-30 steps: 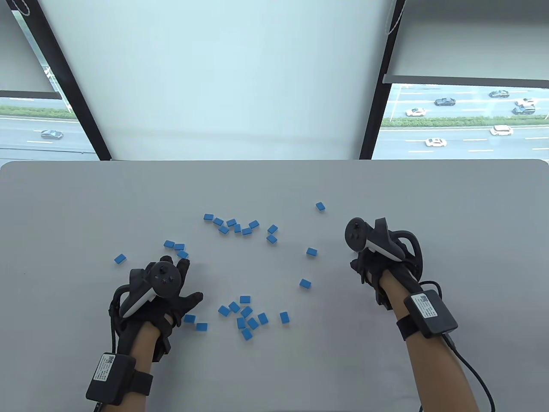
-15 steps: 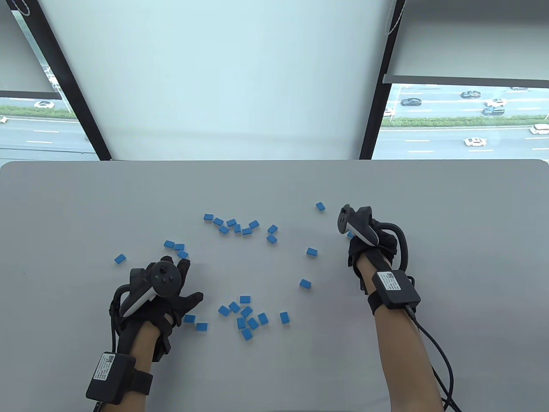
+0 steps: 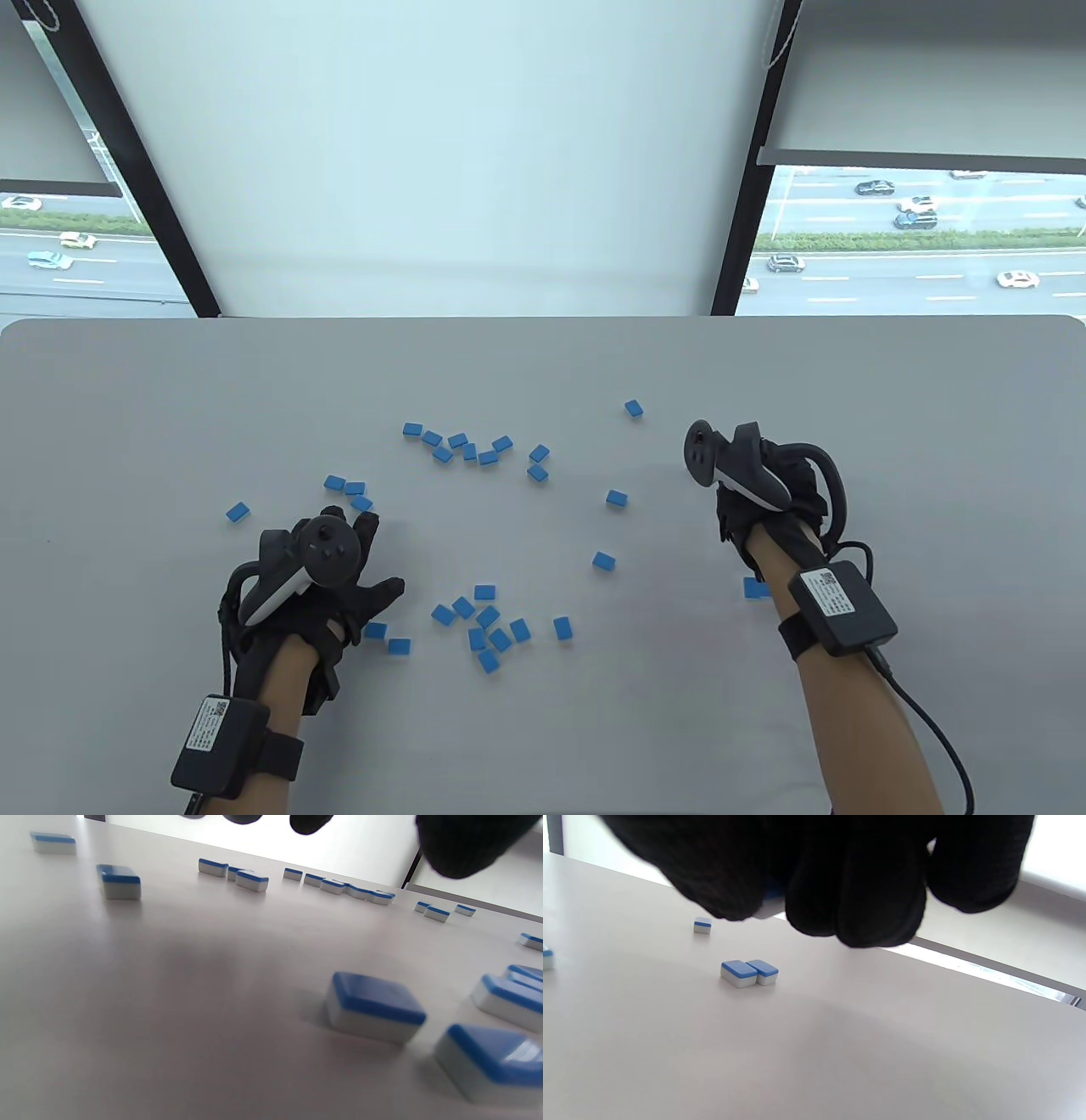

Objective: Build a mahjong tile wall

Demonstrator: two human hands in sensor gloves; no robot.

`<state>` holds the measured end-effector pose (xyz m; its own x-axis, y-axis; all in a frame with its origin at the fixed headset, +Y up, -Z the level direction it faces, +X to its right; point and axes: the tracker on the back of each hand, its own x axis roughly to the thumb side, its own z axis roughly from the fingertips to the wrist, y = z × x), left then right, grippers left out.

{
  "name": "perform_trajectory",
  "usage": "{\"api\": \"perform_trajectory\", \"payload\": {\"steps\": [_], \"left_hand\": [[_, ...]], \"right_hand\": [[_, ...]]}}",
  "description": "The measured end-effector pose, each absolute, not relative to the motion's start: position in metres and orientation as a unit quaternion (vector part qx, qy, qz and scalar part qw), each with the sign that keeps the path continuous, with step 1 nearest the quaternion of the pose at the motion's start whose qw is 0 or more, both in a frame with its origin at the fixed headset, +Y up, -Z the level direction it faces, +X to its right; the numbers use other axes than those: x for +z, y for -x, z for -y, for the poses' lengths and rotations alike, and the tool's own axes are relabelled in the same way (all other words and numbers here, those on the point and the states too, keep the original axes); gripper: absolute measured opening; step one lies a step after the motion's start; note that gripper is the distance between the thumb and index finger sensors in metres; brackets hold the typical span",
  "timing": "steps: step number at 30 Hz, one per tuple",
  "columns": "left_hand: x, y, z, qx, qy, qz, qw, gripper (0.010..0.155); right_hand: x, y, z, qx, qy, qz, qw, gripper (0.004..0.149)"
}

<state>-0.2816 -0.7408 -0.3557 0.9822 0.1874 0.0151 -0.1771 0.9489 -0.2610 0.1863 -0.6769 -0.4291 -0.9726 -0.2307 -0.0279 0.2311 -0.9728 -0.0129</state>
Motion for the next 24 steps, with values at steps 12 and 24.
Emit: {"api": "perform_trajectory", "payload": {"steps": [12,24], "left_hand": [[-0.354,0.282,0.742,0.094,0.132,0.014,0.987,0.09],[-0.354,0.283,0.746,0.091,0.144,0.008,0.985,0.09]], "right_hand": [[-0.353,-0.242,0.657,-0.994,-0.015,-0.105,0.032,0.059],[-0.346,-0.279,0.696,-0.997,-0.052,-0.035,0.045,0.058]]}}
